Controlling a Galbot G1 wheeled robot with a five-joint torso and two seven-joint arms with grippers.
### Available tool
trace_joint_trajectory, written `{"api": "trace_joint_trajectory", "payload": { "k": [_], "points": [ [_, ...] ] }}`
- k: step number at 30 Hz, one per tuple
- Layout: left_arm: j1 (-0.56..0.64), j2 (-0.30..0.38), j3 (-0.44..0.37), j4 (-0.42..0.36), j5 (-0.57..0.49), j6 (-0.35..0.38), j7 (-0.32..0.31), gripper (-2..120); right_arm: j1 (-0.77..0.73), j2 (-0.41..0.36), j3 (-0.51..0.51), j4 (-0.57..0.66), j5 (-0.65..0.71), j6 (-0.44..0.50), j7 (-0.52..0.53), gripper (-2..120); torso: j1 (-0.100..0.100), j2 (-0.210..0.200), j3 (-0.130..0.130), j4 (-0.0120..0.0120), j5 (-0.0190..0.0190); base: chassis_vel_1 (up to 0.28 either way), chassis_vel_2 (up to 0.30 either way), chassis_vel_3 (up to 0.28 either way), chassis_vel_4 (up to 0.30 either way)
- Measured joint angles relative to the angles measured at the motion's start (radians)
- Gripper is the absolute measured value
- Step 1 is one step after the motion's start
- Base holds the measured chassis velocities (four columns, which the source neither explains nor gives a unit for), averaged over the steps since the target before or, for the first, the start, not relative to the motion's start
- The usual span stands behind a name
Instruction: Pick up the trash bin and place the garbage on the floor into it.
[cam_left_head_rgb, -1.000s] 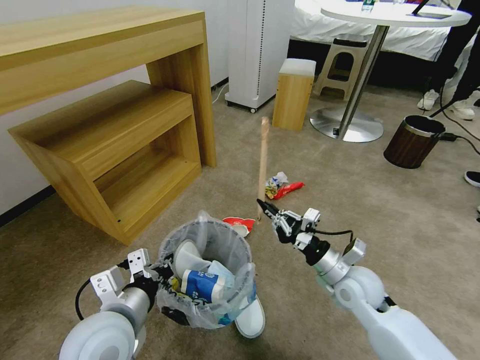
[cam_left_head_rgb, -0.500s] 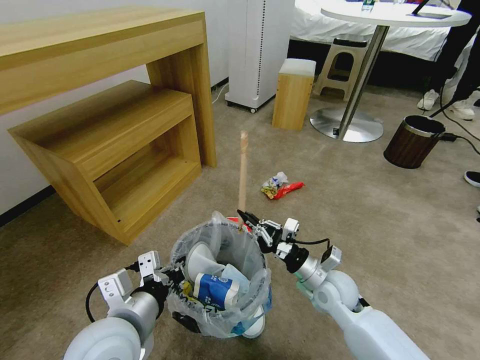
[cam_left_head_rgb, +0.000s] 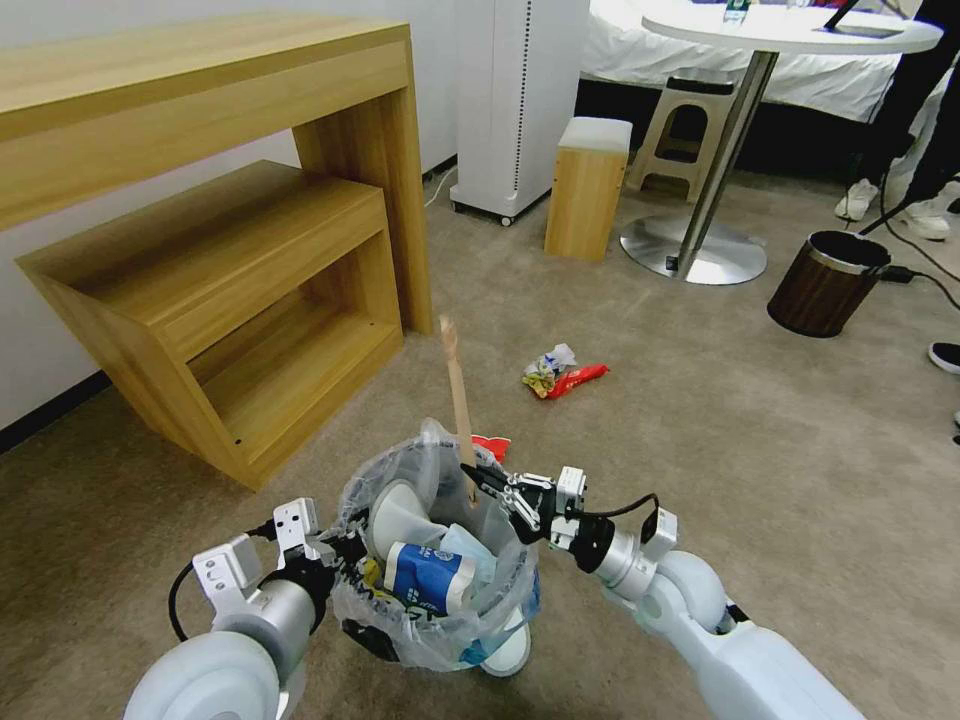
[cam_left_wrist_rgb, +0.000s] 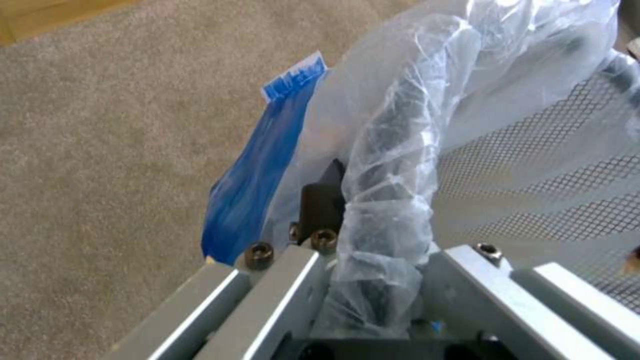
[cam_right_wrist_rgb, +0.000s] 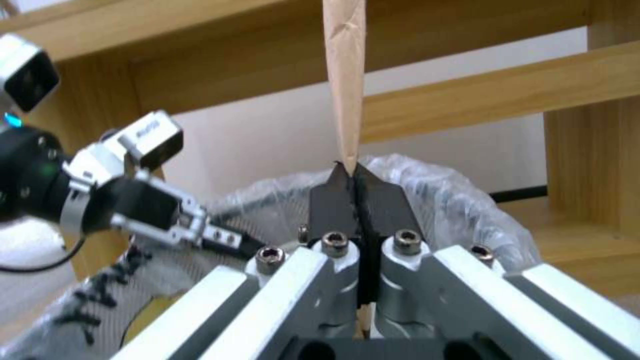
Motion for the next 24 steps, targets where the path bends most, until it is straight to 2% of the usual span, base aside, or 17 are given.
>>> {"api": "trace_joint_trajectory", "payload": {
  "k": [3, 4, 7, 8, 10, 12, 14, 16, 19, 20, 22, 23, 24],
  "points": [
    [0.000, -0.002, 0.001, -0.001, 0.000, 0.000, 0.000, 1, -0.004, -0.002, 0.003, 0.000, -0.011, -0.005, -0.002, 10, 0.000, 0.000, 0.000, 0.0000, 0.0000, 0.000, 0.000, 0.000, 0.000],
    [0.000, -0.002, 0.001, -0.001, 0.000, 0.000, 0.000, 1, -0.004, -0.002, 0.003, 0.000, -0.011, -0.005, -0.002, 10, 0.000, 0.000, 0.000, 0.0000, 0.0000, 0.000, 0.000, 0.000, 0.000],
    [0.003, 0.000, -0.004, -0.007, 0.000, 0.000, 0.000, 1, -0.005, -0.002, 0.003, -0.001, -0.023, -0.009, -0.003, 25, 0.000, 0.000, 0.000, 0.0000, 0.0000, 0.000, 0.000, 0.000, 0.000],
    [0.003, 0.000, -0.004, -0.007, 0.000, 0.000, 0.000, 1, -0.005, -0.002, 0.003, -0.001, -0.023, -0.009, -0.003, 25, 0.000, 0.000, 0.000, 0.0000, 0.0000, 0.000, 0.000, 0.000, 0.000],
    [0.004, 0.002, -0.009, -0.009, 0.000, 0.000, 0.000, 1, -0.005, -0.004, 0.003, -0.003, -0.032, -0.011, -0.007, 36, 0.000, 0.000, 0.000, 0.0000, 0.0001, 0.000, 0.000, 0.000, 0.000],
    [0.004, 0.002, -0.010, -0.010, 0.000, 0.001, 0.000, 1, -0.005, -0.006, 0.003, -0.003, -0.036, -0.012, -0.010, 39, 0.000, 0.000, 0.000, 0.0000, 0.0000, 0.000, 0.000, 0.000, 0.000],
    [0.003, 0.002, -0.012, -0.011, -0.001, 0.001, 0.000, 1, -0.007, -0.012, 0.008, -0.003, -0.044, -0.013, -0.015, 51, 0.000, 0.000, 0.000, 0.0000, 0.0000, 0.000, 0.000, 0.000, 0.000],
    [0.002, 0.002, -0.013, -0.011, -0.001, 0.001, 0.000, 1, -0.009, -0.015, 0.010, -0.003, -0.046, -0.013, -0.018, 54, 0.000, 0.000, 0.000, 0.0000, 0.0000, 0.000, 0.000, 0.000, 0.000],
    [-0.002, 0.001, -0.016, -0.010, -0.001, 0.001, 0.000, 1, -0.018, -0.026, 0.020, 0.003, -0.049, -0.009, -0.020, 69, 0.000, 0.000, 0.000, 0.0000, 0.0000, 0.000, 0.000, 0.000, 0.000],
    [-0.002, 0.001, -0.016, -0.010, -0.001, 0.001, 0.000, 1, -0.018, -0.026, 0.020, 0.003, -0.049, -0.009, -0.020, 69, 0.000, 0.000, 0.000, 0.0000, 0.0000, 0.000, 0.000, 0.000, 0.000],
    [-0.009, 0.002, -0.025, -0.005, -0.004, 0.001, 0.000, 1, -0.023, -0.031, 0.029, 0.016, -0.045, 0.000, -0.007, 80, 0.000, 0.000, 0.000, 0.0000, 0.0001, 0.000, 0.000, 0.000, 0.000],
    [-0.009, 0.002, -0.025, -0.005, -0.004, 0.001, 0.000, 1, -0.023, -0.031, 0.029, 0.016, -0.045, 0.000, -0.007, 80, 0.000, 0.000, 0.000, 0.0000, 0.0001, 0.000, 0.000, 0.000, 0.000],
    [-0.012, 0.003, -0.032, -0.003, -0.007, 0.000, 0.000, 1, -0.026, -0.031, 0.037, 0.025, -0.036, 0.007, 0.017, 84, 0.000, 0.000, 0.000, 0.0000, 0.0000, 0.000, 0.000, 0.000, 0.000]
  ]
}}
